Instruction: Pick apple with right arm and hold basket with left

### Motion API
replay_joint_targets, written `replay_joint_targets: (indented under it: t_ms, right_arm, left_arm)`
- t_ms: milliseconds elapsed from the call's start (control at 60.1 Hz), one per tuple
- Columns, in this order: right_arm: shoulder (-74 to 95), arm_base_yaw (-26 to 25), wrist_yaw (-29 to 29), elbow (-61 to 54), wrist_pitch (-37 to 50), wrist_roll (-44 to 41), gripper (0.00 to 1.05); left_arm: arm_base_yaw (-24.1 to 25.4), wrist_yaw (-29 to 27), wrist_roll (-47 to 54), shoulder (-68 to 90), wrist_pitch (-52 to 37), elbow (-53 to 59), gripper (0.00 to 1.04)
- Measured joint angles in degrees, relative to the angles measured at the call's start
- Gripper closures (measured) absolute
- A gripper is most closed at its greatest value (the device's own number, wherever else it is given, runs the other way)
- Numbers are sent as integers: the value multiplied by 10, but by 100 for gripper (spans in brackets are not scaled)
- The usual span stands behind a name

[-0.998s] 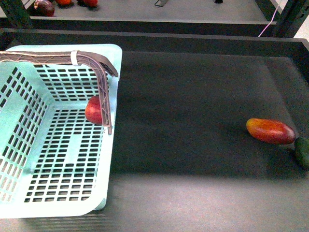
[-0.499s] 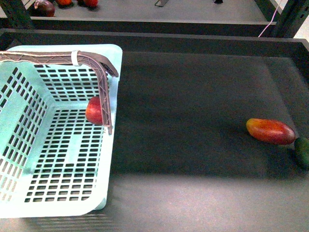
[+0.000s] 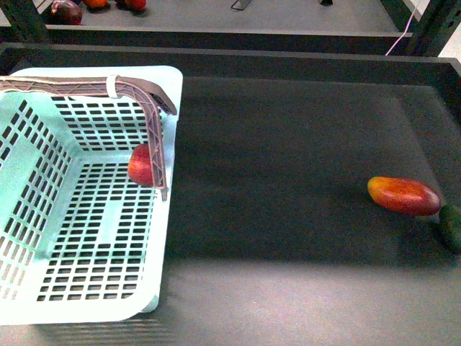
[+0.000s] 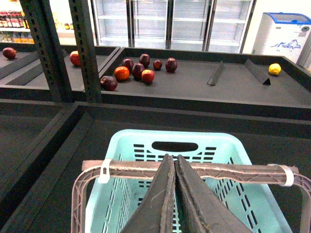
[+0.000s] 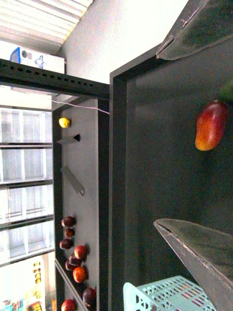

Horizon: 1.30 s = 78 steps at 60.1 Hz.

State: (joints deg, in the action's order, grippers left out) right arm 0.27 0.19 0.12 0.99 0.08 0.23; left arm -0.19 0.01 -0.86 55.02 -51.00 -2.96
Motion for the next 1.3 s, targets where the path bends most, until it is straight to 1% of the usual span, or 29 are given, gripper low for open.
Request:
replay_joint_targets:
  t_ms: [449, 765, 1032, 1298]
  right_arm:
    - [0, 0, 0, 0, 0, 0, 9]
    - [0, 0, 0, 0, 0, 0, 9]
    - [0, 0, 0, 0, 0, 0, 9]
    - [0, 0, 0, 0, 0, 0, 9]
  left_arm:
    - [0, 0, 2, -204, 172, 21, 102]
    - [0, 0, 2, -317, 277, 21, 102]
    - [0, 0, 2, -388, 347, 21, 102]
    - [0, 0, 2, -436, 395, 21, 102]
